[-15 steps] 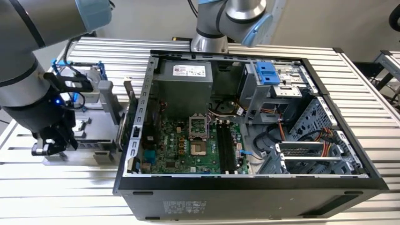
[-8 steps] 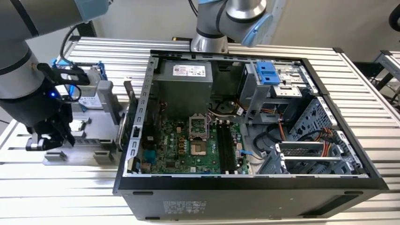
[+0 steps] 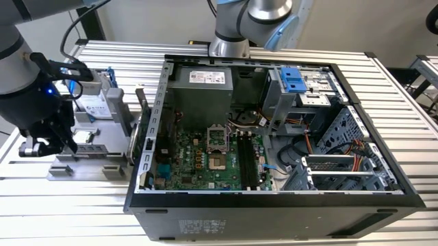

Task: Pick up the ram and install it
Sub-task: 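Pick up the ram and move it above insertion slot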

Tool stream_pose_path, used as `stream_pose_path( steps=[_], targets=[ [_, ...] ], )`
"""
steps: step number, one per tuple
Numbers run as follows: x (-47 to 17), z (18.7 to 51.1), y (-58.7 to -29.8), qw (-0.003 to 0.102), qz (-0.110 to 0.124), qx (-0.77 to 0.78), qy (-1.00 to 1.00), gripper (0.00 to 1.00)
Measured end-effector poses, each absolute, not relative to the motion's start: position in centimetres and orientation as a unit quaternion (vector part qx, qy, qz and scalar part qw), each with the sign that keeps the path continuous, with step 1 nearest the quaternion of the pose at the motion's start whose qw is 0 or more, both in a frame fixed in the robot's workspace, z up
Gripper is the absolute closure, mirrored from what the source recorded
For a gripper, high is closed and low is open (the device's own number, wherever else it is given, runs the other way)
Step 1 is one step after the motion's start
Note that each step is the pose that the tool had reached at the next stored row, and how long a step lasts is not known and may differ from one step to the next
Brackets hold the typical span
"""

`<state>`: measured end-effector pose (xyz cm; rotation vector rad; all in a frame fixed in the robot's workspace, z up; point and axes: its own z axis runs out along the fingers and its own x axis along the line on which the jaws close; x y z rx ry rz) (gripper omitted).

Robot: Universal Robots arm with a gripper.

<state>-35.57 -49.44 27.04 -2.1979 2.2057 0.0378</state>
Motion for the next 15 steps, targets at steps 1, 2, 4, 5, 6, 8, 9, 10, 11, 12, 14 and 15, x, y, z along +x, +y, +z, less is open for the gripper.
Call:
stream_pose_path(
  steps=[1,2,4,5,6,8,9,10,11,12,14,15],
  targets=[
    [-35.6,27.3,-49.4,0.014,0.012,-0.706,0.708,1.00],
    [-35.6,27.6,-49.4,0.014,0.012,-0.706,0.708,1.00],
    [-35.6,28.2,-49.4,0.014,0.012,-0.706,0.708,1.00],
    [-35.6,28.4,-49.4,0.014,0.012,-0.706,0.708,1.00],
    [-35.6,28.7,-49.4,0.014,0.012,-0.706,0.708,1.00],
    [-35.6,29.2,-49.4,0.014,0.012,-0.706,0.708,1.00],
    [-35.6,29.5,-49.4,0.014,0.012,-0.706,0.708,1.00],
    [-35.6,29.7,-49.4,0.014,0.012,-0.706,0.708,1.00],
    [-35.6,30.0,-49.4,0.014,0.012,-0.706,0.708,1.00],
    [-35.6,30.2,-49.4,0.014,0.012,-0.706,0.708,1.00],
    [-35.6,30.7,-49.4,0.014,0.012,-0.706,0.708,1.00],
    [-35.6,30.9,-49.4,0.014,0.012,-0.706,0.708,1.00]
  ],
)
